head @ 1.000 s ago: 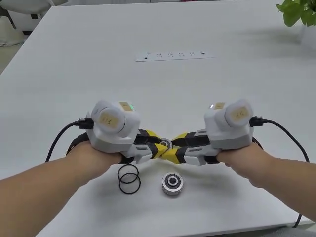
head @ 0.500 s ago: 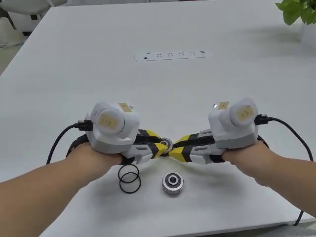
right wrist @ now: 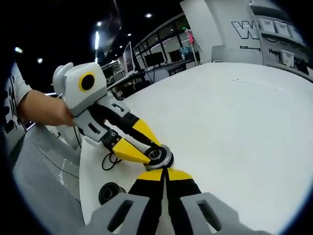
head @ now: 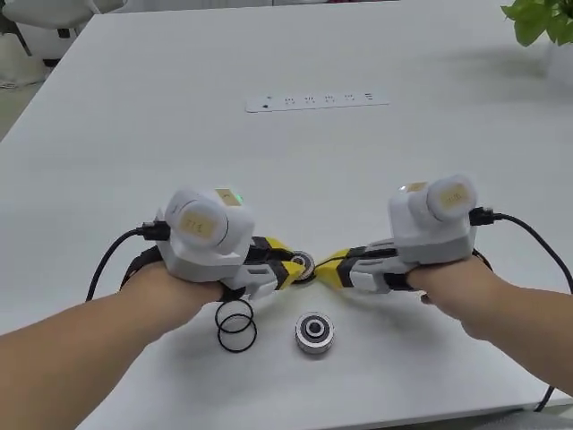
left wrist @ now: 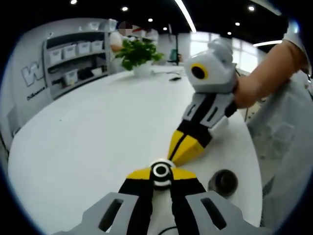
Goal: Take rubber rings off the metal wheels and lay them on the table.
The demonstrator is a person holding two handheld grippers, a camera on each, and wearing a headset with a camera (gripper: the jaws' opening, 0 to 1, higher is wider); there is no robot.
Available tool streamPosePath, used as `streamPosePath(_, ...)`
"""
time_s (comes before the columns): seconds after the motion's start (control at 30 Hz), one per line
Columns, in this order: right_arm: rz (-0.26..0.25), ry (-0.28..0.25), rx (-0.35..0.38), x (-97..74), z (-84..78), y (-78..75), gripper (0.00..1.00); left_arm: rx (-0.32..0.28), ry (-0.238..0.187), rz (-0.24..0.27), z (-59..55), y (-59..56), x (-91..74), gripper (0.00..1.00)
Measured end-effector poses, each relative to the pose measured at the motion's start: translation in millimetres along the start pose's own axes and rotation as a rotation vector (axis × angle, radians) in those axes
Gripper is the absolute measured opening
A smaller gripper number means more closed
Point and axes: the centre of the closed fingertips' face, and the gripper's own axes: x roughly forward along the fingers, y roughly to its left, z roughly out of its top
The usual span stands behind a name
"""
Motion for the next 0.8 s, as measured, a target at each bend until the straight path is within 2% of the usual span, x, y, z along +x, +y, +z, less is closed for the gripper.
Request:
streamPosePath(0.17, -0.014, -0.038, 0.063, -2.1, 5.2, -1.9, 0.00, -0.004, -0.001, 0.003, -0.3, 0.7, -0.1, 0.13)
streamPosePath(0.23, 0.003, -0.083, 0.126, -2.3, 13.5, 1.5, 0.00, -0.003, -0.001, 0.003, -0.3, 0.4, -0.1, 0.13)
streamPosePath(0.3, -0.005, -0.070, 0.107, -2.5, 11.2, 1.3, 0.00, -0.001, 0.001, 0.007, -0.4, 0.6, -0.1, 0.13)
streamPosePath(0.5, 0.000, -0.081, 0.133, -2.8, 12.8, 4.2, 0.00, 0.008, 0.009, 0.021, -0.5, 0.4, 0.2, 0.13)
streamPosePath(0.53, 0.019, -0.093, 0.143, -2.4, 15.3, 8.0, 0.00, 0.011, 0.010, 0.024, -0.5, 0.0, 0.4, 0.13)
streamPosePath(0.57, 0.004, -0.084, 0.142, -2.3, 14.3, 5.9, 0.00, 0.014, 0.013, 0.029, -0.4, -0.1, 0.4, 0.13)
streamPosePath(0.8, 0.012, -0.086, 0.137, -1.8, 15.5, 7.5, 0.00, 0.017, 0.019, 0.043, -0.6, -0.2, 0.3, 0.13)
